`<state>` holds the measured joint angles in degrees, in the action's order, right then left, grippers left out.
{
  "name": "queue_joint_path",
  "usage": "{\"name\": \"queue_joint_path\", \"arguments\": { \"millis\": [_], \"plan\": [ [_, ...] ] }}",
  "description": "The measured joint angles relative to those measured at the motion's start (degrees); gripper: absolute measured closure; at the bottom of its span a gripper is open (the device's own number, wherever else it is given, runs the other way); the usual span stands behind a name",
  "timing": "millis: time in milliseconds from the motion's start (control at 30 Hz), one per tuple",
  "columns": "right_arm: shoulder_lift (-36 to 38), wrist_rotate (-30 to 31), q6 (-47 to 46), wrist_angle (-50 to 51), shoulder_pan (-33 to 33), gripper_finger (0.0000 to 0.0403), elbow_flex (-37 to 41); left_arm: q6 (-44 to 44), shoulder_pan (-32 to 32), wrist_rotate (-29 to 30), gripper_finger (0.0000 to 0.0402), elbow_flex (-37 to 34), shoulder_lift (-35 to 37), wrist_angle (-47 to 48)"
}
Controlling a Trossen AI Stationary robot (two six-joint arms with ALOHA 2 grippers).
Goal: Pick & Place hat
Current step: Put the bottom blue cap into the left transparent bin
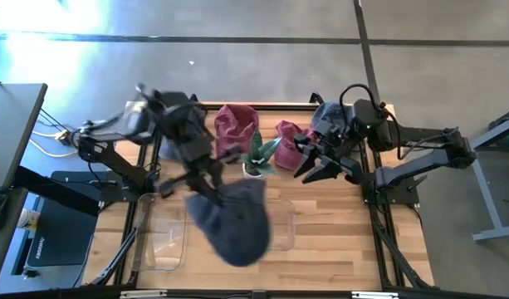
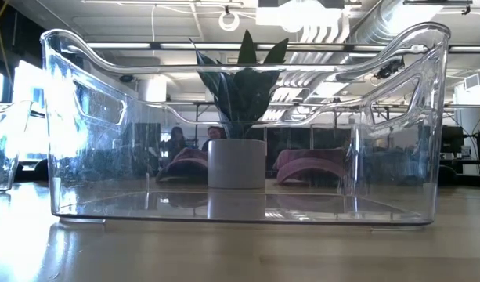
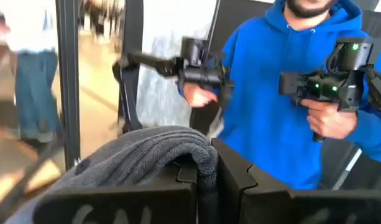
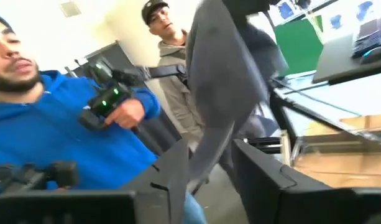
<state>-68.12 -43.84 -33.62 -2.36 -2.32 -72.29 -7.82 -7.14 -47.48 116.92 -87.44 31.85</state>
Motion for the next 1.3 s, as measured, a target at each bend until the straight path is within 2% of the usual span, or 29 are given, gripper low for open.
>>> {"name": "queue_joint_path", "arguments": {
  "millis": [100,200,367,433,533,667,833,1133,1300],
  "plan": [
    [0.0,0.01,3.03,-0.03,0.03,0.0252,0.0,0.16,0.01,3.15,0.0388,7.52,-0.18,16.97],
    [0.0,0.23,5.48,-0.01,0.08,0.0241,0.0,-0.02,0.01,6.92,0.039,12.19,-0.22,30.83],
    [0.0,0.45,8.03,-0.01,0.01,0.0238,0.0,-1.6,0.01,12.72,0.0391,14.1,0.22,53.63],
    [0.0,0.45,8.55,-0.01,0.01,0.0238,0.0,-2.35,-0.01,15.12,0.0391,13.82,0.46,59.15],
    [0.0,0.42,8.37,-0.01,-0.59,0.0237,0.0,-6.25,-0.04,13.65,0.0391,10.68,2.57,56.98],
    [0.0,0.78,8.08,0.32,-1.45,0.0237,0.0,-10.08,-1.35,14.28,0.0392,10.16,4.39,58.0],
    [0.0,1.44,7.54,0.86,-1.56,0.0237,0.02,-15.09,-5.68,18.69,0.0392,6.55,7.77,57.98],
    [-0.01,5.06,8.06,1.3,-1.88,0.0237,0.02,-22.16,-15.95,21.14,0.0392,-7.95,15.3,57.92],
    [-0.02,6.48,7.57,1.18,-2.56,0.0237,0.02,-23.53,-20.24,24.43,0.0392,-16.44,18.89,58.31]
  ]
}}
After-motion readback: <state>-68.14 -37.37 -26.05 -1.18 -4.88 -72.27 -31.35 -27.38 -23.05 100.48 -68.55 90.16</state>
